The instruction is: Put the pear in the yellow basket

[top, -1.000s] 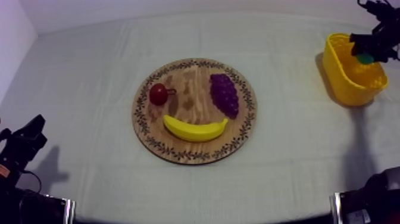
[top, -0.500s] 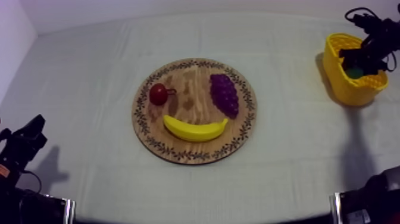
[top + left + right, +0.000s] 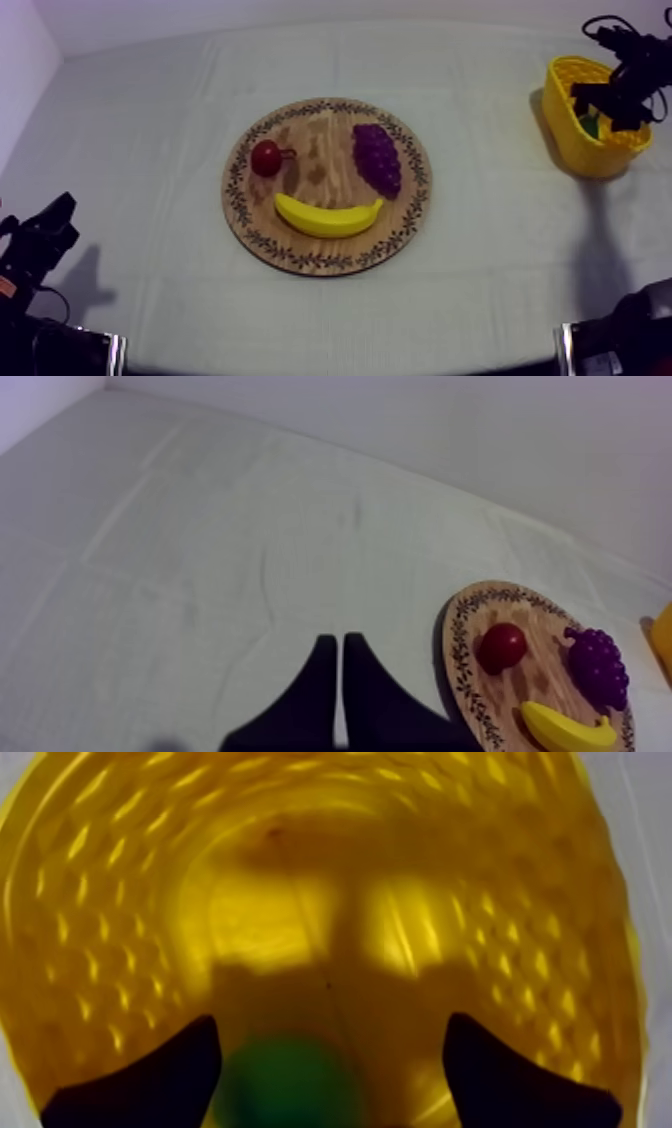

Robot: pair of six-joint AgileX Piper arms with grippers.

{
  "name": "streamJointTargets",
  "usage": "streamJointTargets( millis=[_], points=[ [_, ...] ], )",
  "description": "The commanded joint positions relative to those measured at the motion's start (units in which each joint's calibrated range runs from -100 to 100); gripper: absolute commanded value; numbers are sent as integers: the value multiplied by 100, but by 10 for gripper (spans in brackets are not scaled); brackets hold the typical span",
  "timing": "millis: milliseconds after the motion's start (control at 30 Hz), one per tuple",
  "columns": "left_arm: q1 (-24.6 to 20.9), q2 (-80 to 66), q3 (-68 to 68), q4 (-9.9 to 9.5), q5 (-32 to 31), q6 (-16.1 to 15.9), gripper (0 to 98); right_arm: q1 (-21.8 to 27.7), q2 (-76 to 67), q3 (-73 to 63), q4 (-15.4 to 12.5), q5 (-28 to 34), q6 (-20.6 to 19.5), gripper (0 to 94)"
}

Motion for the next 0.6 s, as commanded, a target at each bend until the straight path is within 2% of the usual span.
streamJointTargets(
  millis=[0, 100, 367, 567],
  points=[
    [1, 0, 2, -2, 1, 1, 1, 4, -2, 9, 14, -27, -23, 634],
    [1, 0, 2, -2, 1, 2, 1, 25, -45, 10, -79, -102, 43, 555],
    [1, 0, 2, -2, 1, 2, 1, 2, -543, -180, -702, -206, 640, 314],
    [1, 0, 2, -2, 1, 2, 1, -149, -1355, -271, -1095, -259, 973, 89]
  ],
)
